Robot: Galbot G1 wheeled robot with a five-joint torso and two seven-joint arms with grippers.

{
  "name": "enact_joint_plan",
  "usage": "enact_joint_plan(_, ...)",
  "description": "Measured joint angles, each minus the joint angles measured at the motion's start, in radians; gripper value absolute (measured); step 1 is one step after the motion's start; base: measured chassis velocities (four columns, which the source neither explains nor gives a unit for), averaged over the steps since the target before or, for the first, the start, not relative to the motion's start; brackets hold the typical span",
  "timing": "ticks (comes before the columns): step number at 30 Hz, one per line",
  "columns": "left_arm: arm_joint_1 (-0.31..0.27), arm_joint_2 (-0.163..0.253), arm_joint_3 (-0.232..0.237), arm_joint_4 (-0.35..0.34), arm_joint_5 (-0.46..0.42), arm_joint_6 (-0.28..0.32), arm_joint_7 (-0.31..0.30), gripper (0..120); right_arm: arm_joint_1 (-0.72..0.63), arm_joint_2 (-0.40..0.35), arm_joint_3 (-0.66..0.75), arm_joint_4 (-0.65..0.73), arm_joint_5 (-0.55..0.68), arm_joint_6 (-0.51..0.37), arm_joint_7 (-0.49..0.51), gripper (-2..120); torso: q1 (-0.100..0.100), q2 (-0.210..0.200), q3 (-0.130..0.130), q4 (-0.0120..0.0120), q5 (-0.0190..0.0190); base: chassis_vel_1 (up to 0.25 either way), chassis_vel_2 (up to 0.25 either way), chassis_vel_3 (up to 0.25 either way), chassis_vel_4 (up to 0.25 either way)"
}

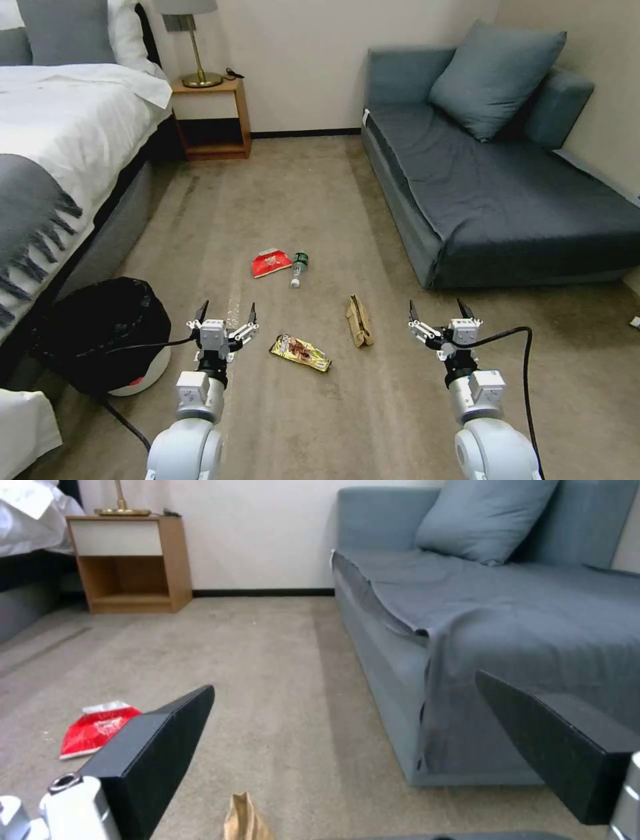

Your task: Pick up the trash bin, then pick up the garbage on the floor and place it into the trash bin.

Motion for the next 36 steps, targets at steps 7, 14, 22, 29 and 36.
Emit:
enact_joint_plan(7, 0.000, 0.000, 0.000, 0.000, 0.000, 0.000, 0.000, 100, 0.000, 0.000, 0.000, 0.000, 0.000, 0.000, 0.000, 100, 0.000, 0.000, 0.000, 0.0000, 0.0000, 0.000, 0.000, 0.000, 0.000)
enact_joint_plan(14, 0.000, 0.000, 0.000, 0.000, 0.000, 0.000, 0.000, 100, 0.000, 0.000, 0.000, 0.000, 0.000, 0.000, 0.000, 100, 0.000, 0.000, 0.000, 0.0000, 0.0000, 0.000, 0.000, 0.000, 0.000)
enact_joint_plan(22, 0.000, 0.000, 0.000, 0.000, 0.000, 0.000, 0.000, 100, 0.000, 0.000, 0.000, 0.000, 0.000, 0.000, 0.000, 100, 0.000, 0.000, 0.000, 0.0000, 0.0000, 0.000, 0.000, 0.000, 0.000)
enact_joint_plan(29, 0.000, 0.000, 0.000, 0.000, 0.000, 0.000, 0.000, 100, 0.000, 0.000, 0.000, 0.000, 0.000, 0.000, 0.000, 100, 0.000, 0.000, 0.000, 0.0000, 0.0000, 0.000, 0.000, 0.000, 0.000)
enact_joint_plan(36, 0.079, 0.073, -0.072, -0.144, -0.081, -0.089, -0.043, 97, -0.083, 0.035, -0.077, 0.092, -0.085, 0.108, 0.037, 100, 0.000, 0.000, 0.000, 0.0001, -0.0001, 0.000, 0.000, 0.000, 0.000)
